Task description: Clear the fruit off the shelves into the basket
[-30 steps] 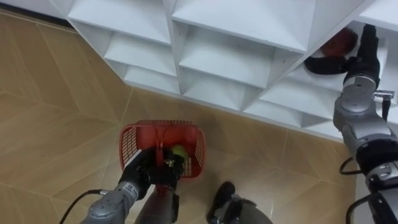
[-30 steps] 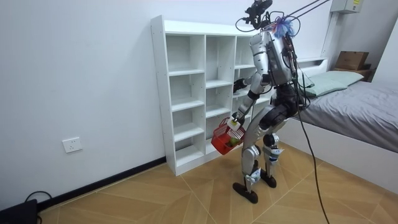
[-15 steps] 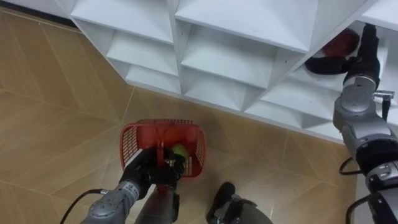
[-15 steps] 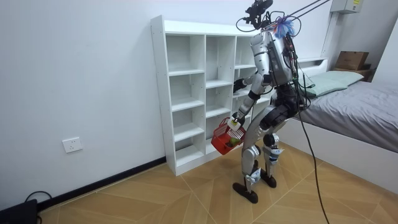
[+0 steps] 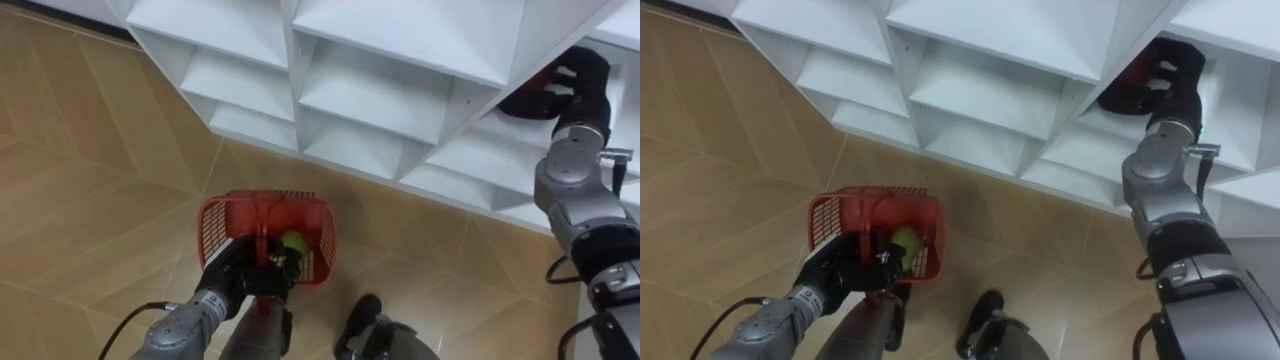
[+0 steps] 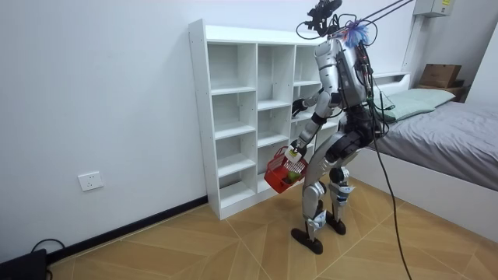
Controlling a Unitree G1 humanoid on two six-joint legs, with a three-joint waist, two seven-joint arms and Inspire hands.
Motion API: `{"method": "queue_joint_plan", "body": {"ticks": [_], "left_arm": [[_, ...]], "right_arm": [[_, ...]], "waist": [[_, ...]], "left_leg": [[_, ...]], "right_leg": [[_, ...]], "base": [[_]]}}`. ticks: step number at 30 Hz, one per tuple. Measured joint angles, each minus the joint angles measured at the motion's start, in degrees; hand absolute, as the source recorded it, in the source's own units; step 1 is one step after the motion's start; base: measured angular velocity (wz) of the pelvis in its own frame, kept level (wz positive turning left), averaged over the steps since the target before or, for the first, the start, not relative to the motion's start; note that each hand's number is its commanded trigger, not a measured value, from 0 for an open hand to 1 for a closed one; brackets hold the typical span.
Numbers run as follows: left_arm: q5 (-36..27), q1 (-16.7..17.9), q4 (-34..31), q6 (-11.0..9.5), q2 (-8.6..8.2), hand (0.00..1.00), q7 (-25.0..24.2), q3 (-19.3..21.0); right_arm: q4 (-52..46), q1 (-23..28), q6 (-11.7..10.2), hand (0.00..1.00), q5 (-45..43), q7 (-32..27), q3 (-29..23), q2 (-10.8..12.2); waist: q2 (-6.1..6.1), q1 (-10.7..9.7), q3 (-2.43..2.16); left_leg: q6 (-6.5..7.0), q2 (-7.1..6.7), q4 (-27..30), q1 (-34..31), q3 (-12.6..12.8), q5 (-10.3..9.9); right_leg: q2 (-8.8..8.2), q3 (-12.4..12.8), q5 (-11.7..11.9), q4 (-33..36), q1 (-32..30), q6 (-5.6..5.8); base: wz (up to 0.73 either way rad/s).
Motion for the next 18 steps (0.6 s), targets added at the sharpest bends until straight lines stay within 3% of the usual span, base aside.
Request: {"method": "queue_joint_plan", "body": {"ticks": [14, 18], "left_arm": [[0.0, 0.0, -0.1, 0.0, -0.02, 1.00, 0.0, -0.2], [0.0, 0.2, 0.0, 0.1, -0.06, 1.00, -0.1, -0.3]], "right_arm": [[0.0, 0.0, 0.0, 1.00, 0.1, 0.0, 0.0, 0.0], [0.0, 0.6, 0.0, 1.00, 0.2, 0.4, 0.3, 0.0]], "waist": [[0.17, 0.3, -0.04], [1.08, 0.3, -0.10]], "left_leg": [[0.00, 0.02, 0.0, 0.1, 0.0, 0.0], [0.00, -0.02, -0.2, 1.4, 0.0, 0.0]], "right_leg": [[0.19, 0.0, 0.0, 0.0, 0.0, -0.01], [0.18, 0.0, 0.0, -0.3, 1.3, 0.00]], "base": [[0.00], [0.00]]}}
